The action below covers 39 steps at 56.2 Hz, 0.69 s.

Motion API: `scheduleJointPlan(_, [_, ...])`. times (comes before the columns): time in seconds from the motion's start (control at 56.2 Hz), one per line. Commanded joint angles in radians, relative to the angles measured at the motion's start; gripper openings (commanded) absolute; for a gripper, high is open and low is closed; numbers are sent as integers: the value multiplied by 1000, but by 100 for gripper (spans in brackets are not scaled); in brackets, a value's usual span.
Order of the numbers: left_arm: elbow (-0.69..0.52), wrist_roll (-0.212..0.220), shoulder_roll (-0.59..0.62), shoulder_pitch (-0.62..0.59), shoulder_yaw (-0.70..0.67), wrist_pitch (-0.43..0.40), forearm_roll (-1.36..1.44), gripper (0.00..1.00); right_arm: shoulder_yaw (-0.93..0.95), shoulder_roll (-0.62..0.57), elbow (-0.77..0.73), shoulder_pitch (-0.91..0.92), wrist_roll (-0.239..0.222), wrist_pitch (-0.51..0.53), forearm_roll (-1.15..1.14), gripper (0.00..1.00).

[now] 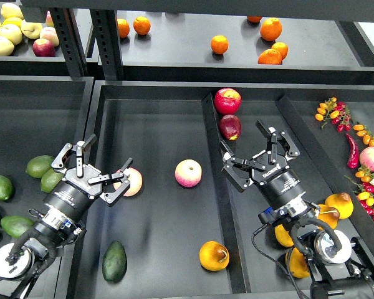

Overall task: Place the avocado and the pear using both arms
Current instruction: 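Move the left gripper over the green avocado in the middle bin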

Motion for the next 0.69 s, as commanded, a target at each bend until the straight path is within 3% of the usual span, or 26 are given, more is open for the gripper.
scheduleJointPlan(0.0, [-7,68,71,-40,31,-9,33,99,0,0,1,0,0,0,2,100])
scheduleJointPlan(0.32, [24,68,317,-202,165,-25,36,99,3,0,8,-3,-1,0,2,100])
scheduleJointPlan(0.48, [67,68,519,-362,379,-25,28,100,6,0,9,-3,-1,0,2,100])
scheduleJointPlan(0.676, [122,68,596,-554,582,-25,28,100,11,0,9,-3,-1,0,2,100])
